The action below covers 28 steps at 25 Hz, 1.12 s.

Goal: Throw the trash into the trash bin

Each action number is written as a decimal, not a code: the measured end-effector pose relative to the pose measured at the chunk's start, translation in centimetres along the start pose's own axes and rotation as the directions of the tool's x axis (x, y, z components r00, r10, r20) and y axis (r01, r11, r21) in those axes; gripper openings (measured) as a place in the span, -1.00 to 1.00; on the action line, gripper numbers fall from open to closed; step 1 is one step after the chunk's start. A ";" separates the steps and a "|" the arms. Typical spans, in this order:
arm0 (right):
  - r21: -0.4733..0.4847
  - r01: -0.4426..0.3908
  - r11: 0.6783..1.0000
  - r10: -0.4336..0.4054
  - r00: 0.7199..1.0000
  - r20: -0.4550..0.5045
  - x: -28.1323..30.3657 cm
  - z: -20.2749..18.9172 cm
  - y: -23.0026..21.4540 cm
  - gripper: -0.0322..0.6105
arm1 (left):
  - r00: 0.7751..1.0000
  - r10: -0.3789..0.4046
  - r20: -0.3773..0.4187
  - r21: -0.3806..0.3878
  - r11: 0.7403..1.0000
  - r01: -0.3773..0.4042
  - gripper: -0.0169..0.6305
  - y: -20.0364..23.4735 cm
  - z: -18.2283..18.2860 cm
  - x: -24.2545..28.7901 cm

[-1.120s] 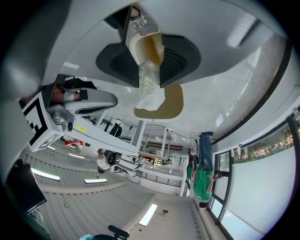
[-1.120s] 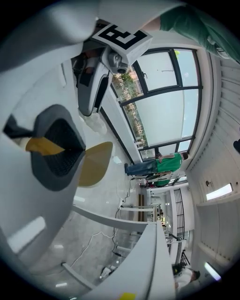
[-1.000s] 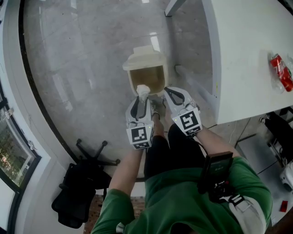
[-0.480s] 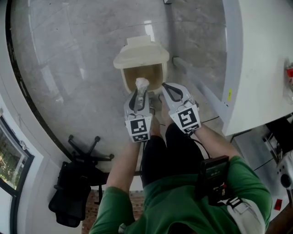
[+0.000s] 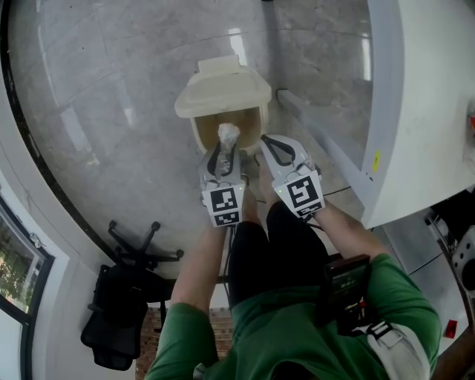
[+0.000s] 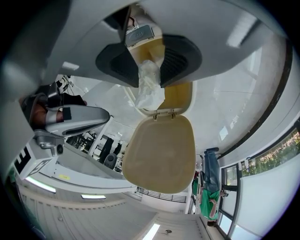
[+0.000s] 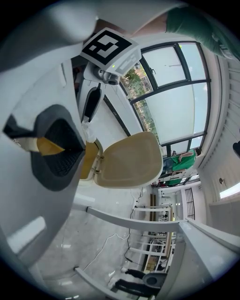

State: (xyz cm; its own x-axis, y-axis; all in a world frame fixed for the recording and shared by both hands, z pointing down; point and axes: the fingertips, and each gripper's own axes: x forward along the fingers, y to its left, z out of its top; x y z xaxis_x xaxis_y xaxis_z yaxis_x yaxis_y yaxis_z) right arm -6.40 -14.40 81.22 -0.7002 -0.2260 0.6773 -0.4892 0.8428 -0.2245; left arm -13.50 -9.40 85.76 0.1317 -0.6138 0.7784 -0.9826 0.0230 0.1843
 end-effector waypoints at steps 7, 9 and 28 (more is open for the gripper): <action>0.006 0.009 1.000 -0.009 1.000 -0.007 0.2 -0.5 -0.8 -0.89 | 0.999 -0.016 -0.033 0.010 1.000 0.016 -0.43 -0.1 -0.9 1.4; 0.013 0.009 1.000 -0.009 1.000 -0.009 0.3 -0.7 -0.8 -0.89 | 0.999 -0.024 -0.041 0.008 1.000 0.024 -0.39 -0.1 -1.2 1.7; 0.010 0.012 1.000 -0.013 1.000 0.010 -0.6 1.6 -0.7 -0.89 | 1.000 -0.008 0.022 0.020 1.000 0.008 -0.52 -0.2 2.1 -0.2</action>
State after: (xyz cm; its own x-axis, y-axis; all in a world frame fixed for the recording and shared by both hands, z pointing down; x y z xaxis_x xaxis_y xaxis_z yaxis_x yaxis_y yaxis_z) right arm -6.50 -15.61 79.88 -0.6989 -0.2413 0.6733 -0.5033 0.8347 -0.2234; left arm -13.60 -10.90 84.32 0.1366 -0.6313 0.7634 -0.9840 0.0024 0.1780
